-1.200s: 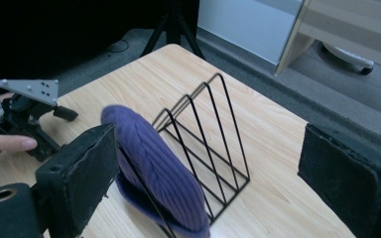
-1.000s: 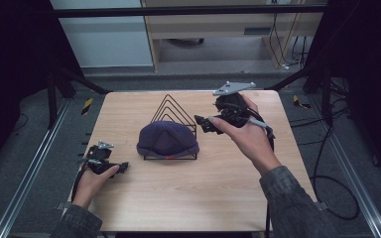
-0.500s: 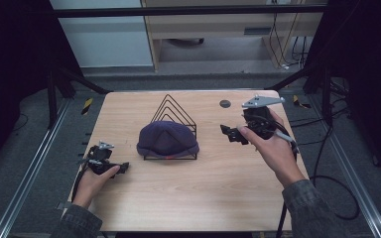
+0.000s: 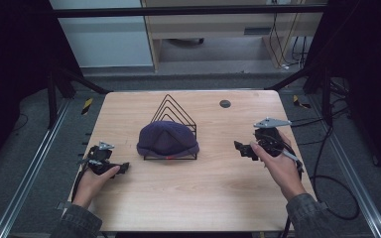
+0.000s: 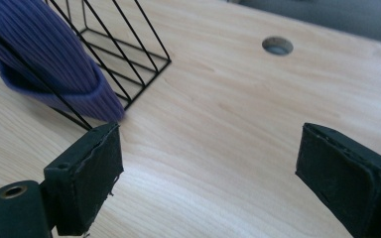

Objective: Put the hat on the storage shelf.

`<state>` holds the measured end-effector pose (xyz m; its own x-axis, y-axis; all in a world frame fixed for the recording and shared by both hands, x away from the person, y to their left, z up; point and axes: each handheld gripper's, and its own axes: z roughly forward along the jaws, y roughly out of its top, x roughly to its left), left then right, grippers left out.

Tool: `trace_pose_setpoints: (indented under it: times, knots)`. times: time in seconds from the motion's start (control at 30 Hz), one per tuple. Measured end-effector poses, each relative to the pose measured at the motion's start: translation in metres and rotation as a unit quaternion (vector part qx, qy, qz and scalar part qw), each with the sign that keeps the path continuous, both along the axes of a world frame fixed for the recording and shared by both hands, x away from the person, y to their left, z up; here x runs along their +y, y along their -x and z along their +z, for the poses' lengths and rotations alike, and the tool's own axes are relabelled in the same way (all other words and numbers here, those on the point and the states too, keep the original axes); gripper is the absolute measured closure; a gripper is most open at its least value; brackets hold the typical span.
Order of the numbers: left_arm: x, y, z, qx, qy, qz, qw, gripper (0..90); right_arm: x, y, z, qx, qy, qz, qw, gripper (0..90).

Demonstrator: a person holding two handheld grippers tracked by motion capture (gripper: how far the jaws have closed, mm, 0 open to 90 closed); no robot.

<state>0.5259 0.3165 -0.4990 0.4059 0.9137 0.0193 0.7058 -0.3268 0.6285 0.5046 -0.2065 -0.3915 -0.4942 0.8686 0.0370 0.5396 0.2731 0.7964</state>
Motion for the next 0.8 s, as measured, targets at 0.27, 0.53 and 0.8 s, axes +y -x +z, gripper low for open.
trace_pose_setpoints:
  times: [0.27,0.53,0.8]
  knots:
    - [0.0,0.001,-0.001,-0.004,0.002,0.003,1.0,0.0,-0.009,-0.003,-0.047,0.04,0.002,-0.009,0.9992,12.8]
    - [0.0,0.0,0.0,-0.003,0.0,0.0,1.0,0.0,-0.018,0.001,-0.086,0.069,0.002,-0.018,0.9975,14.2]
    - [0.0,0.0,-0.001,-0.003,0.0,0.0,1.0,0.0,-0.031,-0.004,-0.101,0.077,-0.001,-0.058,0.9953,14.6]
